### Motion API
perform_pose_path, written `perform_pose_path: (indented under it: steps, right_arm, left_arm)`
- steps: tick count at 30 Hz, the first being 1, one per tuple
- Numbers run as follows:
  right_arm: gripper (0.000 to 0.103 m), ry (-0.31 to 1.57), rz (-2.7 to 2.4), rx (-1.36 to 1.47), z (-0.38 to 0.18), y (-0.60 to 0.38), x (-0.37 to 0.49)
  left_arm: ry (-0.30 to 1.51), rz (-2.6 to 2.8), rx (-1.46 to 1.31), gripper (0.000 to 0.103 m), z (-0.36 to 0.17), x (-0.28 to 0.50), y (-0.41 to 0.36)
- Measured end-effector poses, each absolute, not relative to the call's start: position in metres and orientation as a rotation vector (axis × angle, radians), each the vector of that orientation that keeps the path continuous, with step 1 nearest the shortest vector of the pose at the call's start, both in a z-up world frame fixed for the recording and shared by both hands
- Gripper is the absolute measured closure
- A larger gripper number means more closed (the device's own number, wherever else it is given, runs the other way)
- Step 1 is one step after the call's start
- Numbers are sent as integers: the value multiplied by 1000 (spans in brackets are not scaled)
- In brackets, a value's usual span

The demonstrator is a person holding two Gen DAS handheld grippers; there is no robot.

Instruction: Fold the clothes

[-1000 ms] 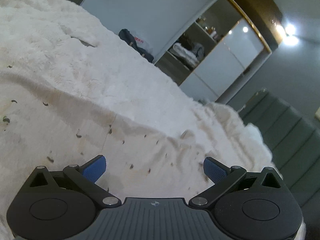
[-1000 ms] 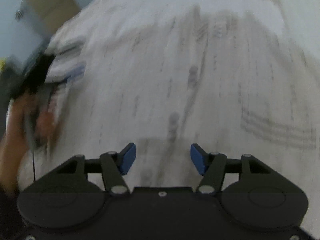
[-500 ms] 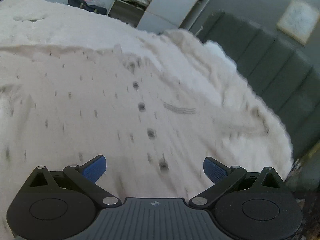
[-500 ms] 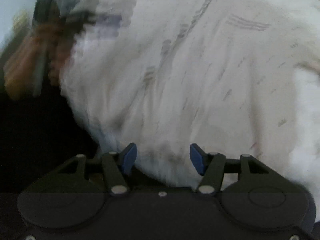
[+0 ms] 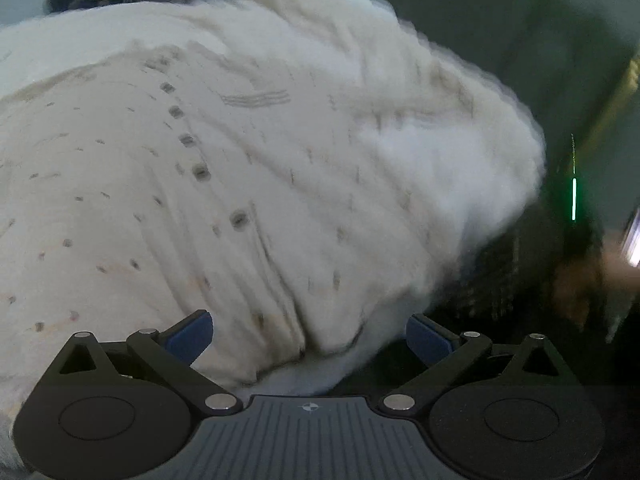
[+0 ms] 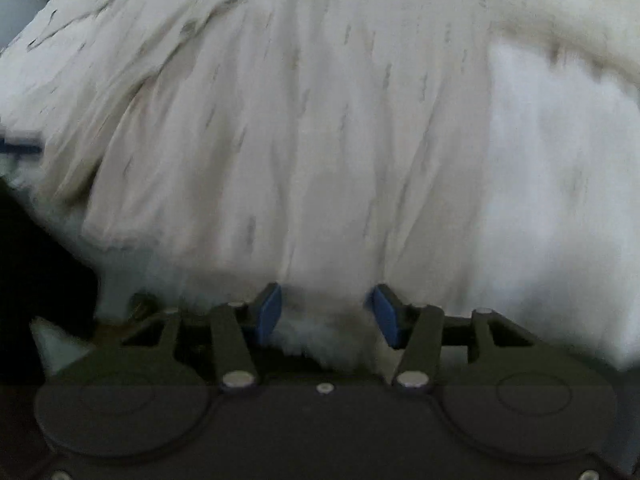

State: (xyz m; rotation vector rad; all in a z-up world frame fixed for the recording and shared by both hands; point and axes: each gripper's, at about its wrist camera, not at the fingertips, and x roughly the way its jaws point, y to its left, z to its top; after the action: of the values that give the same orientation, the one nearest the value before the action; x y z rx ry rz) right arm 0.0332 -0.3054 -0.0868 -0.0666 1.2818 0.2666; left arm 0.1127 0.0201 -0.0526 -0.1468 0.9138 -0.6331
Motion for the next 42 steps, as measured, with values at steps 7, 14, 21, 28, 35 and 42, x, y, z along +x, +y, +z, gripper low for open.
perform_pose_path:
  steps: [7,14,21,28,35,42]
  right_arm:
    - [30,916,232,246,-32,-373,19]
    - [31,692,217,530,-61,-398,29]
    - [31,644,291,530,-80,-384,55]
    - [33,692,282,568,-90,-384,75]
    - [33,705,256,561,-93,-385,79]
    - [33,767,252,552,-98,-381,88]
  left_arm:
    - [716,-300,-397,0,-7,142,155]
    - [468,68,-511,0,-20,173,277]
    - [427,497,-317,0,-44,224,321]
    - [543,506,-498,0,-92,270,371]
    - [604,615,-351,0,-128,314,369]
    - [577,606,-331,0,-153,319,376]
